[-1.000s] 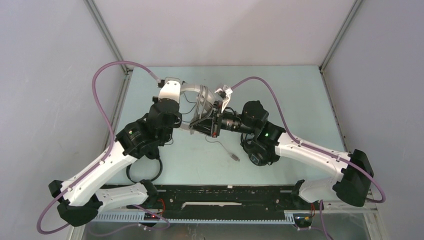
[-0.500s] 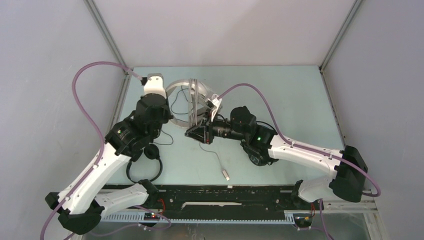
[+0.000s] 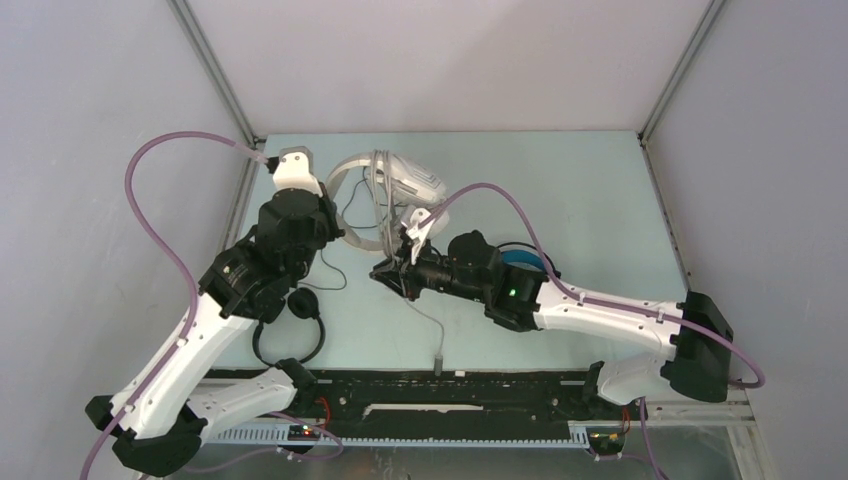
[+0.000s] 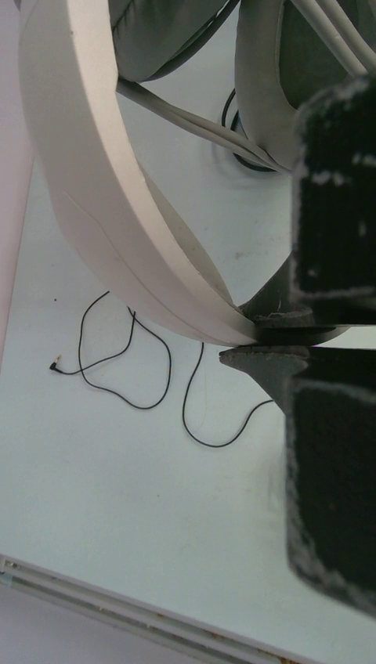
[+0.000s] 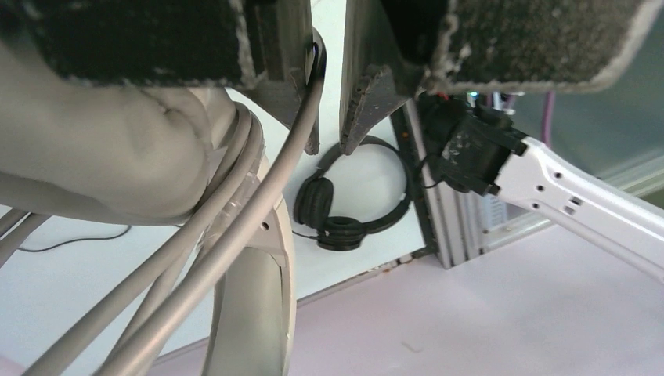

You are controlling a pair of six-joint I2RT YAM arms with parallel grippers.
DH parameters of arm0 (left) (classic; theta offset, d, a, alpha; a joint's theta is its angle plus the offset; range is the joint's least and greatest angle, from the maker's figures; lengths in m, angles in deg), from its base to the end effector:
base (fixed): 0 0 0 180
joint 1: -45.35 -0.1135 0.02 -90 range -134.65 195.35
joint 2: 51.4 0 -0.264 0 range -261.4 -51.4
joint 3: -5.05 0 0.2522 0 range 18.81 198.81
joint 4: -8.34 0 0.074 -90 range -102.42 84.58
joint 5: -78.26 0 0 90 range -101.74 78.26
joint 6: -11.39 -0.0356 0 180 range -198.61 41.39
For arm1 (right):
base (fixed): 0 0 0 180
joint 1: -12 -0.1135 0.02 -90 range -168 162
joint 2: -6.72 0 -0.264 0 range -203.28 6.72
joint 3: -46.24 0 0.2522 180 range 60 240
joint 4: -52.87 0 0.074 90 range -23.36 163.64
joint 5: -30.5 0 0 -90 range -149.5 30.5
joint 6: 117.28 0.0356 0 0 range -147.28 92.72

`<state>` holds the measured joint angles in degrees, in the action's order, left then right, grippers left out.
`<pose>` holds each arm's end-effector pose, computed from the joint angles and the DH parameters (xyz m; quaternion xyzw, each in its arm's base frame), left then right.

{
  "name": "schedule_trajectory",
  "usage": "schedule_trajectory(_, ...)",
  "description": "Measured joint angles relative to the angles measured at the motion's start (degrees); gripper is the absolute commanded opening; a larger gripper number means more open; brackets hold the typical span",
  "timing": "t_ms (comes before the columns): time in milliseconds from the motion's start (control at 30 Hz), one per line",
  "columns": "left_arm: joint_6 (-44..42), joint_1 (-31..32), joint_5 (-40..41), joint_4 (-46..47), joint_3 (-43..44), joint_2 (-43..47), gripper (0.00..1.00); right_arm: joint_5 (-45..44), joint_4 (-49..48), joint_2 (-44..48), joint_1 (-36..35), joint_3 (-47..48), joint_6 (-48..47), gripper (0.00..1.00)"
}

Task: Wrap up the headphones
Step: Wrap the headphones cable around the headphones.

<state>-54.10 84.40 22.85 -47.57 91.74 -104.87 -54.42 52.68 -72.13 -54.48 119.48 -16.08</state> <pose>0.1441 -0.0909 0.4240 -0.0629 0.8092 -0.0683 0.5801 0.1284 0.3028 0.3375 -0.3693 0.6409 0.4471 0.5030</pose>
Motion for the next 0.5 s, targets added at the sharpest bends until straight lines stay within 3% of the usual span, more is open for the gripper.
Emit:
schedule_trajectory(367, 2.12, -0.07, -2.4, -0.87, 2.21, 0.39, 0.0, -7.04, -12.7, 1.07, -2.6, -11.63, -11.82, 0.22)
schedule_trajectory(500, 2.4, -0.09, -2.47, -1.01, 3.3, 0.68, 0.0, -8.2, -15.69, 0.83, -2.67, -13.11, -13.27, 0.29)
